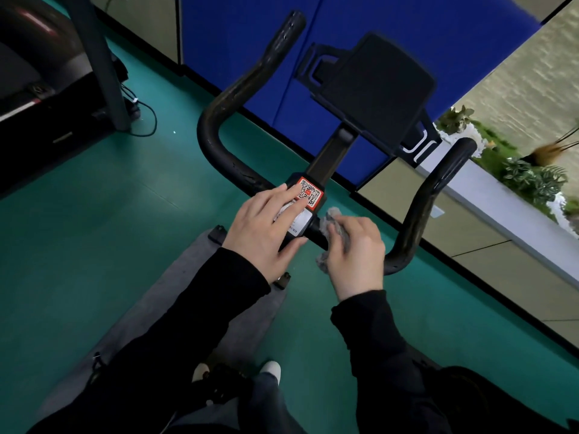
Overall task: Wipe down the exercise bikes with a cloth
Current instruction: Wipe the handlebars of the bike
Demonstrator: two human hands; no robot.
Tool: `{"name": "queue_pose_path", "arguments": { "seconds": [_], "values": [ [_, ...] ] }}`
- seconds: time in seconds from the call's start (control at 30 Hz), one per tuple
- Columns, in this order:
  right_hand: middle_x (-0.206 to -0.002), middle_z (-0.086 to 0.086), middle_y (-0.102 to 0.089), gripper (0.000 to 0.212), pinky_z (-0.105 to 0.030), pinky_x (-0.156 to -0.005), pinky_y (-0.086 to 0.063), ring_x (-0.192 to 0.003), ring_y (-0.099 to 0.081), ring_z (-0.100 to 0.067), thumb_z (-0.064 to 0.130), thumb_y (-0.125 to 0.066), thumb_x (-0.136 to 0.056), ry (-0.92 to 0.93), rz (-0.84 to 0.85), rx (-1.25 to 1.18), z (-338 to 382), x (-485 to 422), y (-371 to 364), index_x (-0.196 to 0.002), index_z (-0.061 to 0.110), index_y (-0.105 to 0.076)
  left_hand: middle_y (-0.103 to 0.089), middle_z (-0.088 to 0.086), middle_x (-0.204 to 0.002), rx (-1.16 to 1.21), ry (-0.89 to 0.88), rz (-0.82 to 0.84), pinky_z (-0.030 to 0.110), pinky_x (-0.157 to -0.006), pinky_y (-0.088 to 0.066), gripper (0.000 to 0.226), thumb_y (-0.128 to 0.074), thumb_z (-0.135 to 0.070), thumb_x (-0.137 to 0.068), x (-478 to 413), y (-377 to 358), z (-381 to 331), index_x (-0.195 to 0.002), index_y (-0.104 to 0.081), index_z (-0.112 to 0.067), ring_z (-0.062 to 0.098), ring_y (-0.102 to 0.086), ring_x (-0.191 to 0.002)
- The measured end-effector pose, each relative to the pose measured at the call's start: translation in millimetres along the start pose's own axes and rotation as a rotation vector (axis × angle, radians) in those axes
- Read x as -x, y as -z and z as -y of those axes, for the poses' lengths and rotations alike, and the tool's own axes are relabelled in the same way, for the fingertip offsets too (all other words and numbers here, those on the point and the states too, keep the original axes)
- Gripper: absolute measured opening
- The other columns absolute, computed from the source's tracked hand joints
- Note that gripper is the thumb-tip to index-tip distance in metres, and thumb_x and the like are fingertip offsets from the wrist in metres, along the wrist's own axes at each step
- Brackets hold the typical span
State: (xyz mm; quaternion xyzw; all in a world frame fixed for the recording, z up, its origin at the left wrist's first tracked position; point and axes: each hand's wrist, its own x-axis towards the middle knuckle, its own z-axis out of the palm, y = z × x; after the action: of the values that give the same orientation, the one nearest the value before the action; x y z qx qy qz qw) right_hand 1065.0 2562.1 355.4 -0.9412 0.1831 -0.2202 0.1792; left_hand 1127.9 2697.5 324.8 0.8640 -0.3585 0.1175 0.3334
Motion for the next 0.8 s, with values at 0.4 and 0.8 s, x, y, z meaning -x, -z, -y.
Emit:
{"name": "queue_pose_path", "arguments": {
  "seconds": [0.4, 0.8],
  "values": [
    [-0.089, -0.016, -0.062, 0.021, -0.03, -0.082, -0.038, -0.086, -0.057, -0.034, -0.013, -0.065, -0.074, 0.048, -0.173, 0.013, -3, 20, -4, -0.092, -0.003, -0.068, -0.052, 0.008, -0.135, -0.027, -0.014, -0.004, 0.044, -0.098, -0.042, 0.052, -0.06, -0.034, -0.082, 0, 2, 1, -0.126, -0.056, -0.007, 0.031, -0.048, -0.122],
    [-0.093, 0.005, -0.068, 0.011, -0.015, -0.079, -0.048, -0.086, -0.063, 0.0, 0.016, -0.063, -0.089, -0.367, -0.114, -0.515, 7, 86, -9, -0.093, 0.026, -0.063, -0.05, 0.003, -0.138, -0.08, -0.044, 0.046, 0.044, -0.099, -0.035, 0.053, -0.062, -0.036, -0.083, -1, 7, 6, -0.13, -0.054, -0.012, 0.028, -0.046, -0.125]
  ]
}}
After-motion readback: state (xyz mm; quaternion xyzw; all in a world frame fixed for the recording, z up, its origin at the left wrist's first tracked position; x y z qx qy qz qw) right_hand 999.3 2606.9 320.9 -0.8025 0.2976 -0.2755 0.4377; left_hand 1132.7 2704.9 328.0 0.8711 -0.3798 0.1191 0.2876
